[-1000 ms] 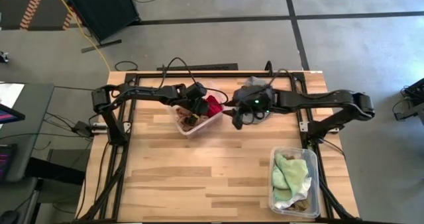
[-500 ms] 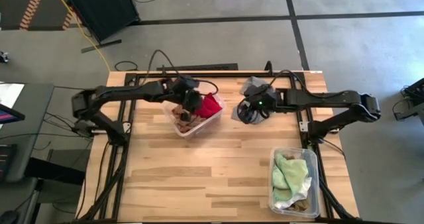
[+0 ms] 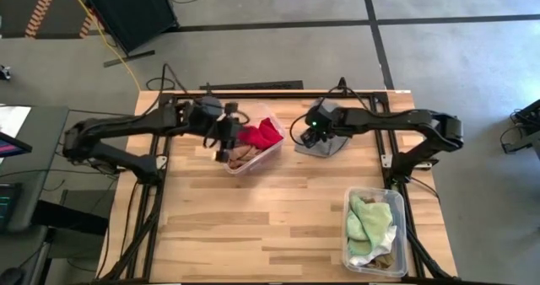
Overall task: Sort towels by color in basket
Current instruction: Put the gray towel into the bottom transparent bin
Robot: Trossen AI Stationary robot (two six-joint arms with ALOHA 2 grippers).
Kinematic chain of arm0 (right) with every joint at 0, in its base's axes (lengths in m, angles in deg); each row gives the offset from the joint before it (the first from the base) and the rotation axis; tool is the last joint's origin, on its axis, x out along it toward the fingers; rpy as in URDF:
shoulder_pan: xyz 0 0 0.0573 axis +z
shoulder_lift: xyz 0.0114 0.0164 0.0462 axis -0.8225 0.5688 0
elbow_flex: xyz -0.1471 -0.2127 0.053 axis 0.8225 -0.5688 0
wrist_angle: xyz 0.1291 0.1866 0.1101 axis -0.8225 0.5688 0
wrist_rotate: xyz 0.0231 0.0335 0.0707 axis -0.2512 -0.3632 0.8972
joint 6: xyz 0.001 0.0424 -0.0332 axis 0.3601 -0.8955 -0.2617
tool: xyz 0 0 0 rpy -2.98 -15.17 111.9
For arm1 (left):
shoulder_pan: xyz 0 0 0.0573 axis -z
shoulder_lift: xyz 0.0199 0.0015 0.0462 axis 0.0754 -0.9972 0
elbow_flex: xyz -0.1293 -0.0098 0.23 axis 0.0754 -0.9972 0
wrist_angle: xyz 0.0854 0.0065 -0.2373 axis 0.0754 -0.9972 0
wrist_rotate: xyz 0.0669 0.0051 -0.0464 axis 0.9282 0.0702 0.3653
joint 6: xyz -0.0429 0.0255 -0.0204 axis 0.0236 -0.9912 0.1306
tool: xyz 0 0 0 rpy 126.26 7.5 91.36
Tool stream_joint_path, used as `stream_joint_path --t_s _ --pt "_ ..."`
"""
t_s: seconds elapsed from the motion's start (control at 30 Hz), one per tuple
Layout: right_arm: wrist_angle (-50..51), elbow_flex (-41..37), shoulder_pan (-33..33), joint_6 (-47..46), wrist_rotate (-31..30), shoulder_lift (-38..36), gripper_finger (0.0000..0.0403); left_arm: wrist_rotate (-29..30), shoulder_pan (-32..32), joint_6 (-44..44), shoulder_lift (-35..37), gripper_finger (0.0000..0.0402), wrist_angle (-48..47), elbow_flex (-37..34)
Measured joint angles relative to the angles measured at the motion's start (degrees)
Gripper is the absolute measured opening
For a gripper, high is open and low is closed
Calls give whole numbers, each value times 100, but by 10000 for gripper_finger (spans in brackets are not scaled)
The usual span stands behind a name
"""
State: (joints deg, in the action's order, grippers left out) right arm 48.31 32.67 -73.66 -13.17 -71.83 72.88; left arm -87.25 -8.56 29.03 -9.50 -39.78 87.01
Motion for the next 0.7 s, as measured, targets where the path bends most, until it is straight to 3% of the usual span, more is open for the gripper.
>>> stream_joint_path --t_s 0.33,0.7 --pt "587 0 -319 -137 24 675 240 4 1286 467 -45 140 -603 -6" --pt "1100 0 -476 -696 26 780 314 154 2243 759 -457 140 -616 -24"
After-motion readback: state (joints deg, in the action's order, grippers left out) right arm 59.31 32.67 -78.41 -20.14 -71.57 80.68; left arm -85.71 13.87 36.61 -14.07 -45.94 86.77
